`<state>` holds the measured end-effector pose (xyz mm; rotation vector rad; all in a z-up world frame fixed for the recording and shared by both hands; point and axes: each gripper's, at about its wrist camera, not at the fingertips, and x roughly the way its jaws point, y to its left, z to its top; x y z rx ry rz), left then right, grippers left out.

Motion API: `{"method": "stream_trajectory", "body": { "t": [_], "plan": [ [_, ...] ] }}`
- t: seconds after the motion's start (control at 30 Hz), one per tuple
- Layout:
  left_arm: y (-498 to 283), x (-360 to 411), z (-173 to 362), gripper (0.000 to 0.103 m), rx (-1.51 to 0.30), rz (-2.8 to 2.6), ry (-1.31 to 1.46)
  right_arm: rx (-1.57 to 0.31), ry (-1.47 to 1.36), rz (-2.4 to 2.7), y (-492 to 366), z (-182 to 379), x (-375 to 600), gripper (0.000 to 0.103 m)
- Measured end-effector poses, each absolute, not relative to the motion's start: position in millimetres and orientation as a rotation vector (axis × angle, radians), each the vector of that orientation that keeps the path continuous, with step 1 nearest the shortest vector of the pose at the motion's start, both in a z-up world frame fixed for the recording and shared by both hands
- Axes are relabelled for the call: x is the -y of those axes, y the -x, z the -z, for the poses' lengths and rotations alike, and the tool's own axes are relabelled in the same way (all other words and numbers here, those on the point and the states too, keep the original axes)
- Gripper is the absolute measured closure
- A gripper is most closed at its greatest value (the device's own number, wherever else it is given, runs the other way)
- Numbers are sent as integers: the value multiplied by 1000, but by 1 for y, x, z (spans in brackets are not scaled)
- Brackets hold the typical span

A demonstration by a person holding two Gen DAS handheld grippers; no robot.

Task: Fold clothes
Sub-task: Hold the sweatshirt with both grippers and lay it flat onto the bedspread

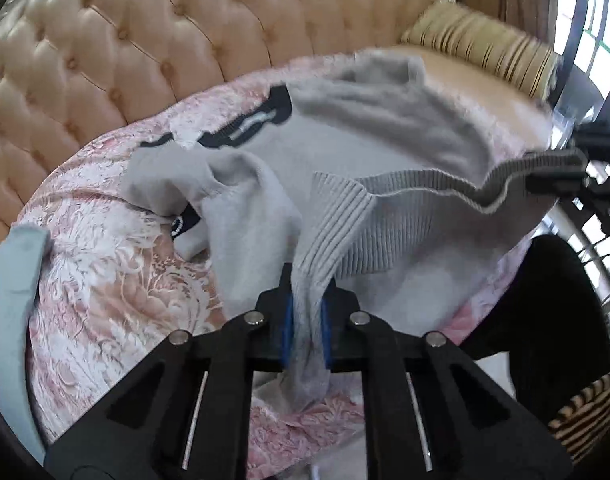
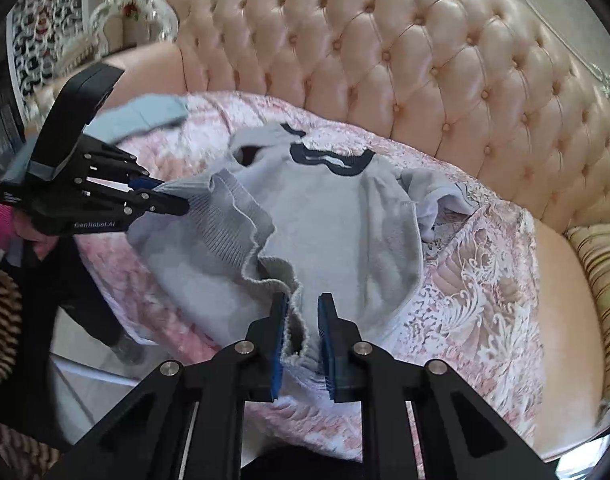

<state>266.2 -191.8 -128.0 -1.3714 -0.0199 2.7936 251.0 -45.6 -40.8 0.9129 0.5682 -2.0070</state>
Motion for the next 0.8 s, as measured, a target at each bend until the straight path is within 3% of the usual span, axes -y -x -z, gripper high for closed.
{"method": "stream_trajectory", "body": {
  "t": [0.2,0.53,0.73,0.8],
  "plan": [
    [-314,177,99,91,10,-2770,1249,-520,-892,1989,-280,27,22,87],
    [-357,158,149,90,34,-2633,1434,-497,-1035,1950,-314,68,-1,87],
    [-360,159,163,81,81,-2566,1549,-483,-1159,1944,-312,84,-10,86],
    [-360,163,157,72,134,-2565,1555,-502,-1146,1966,-312,76,-10,86]
  ]
}}
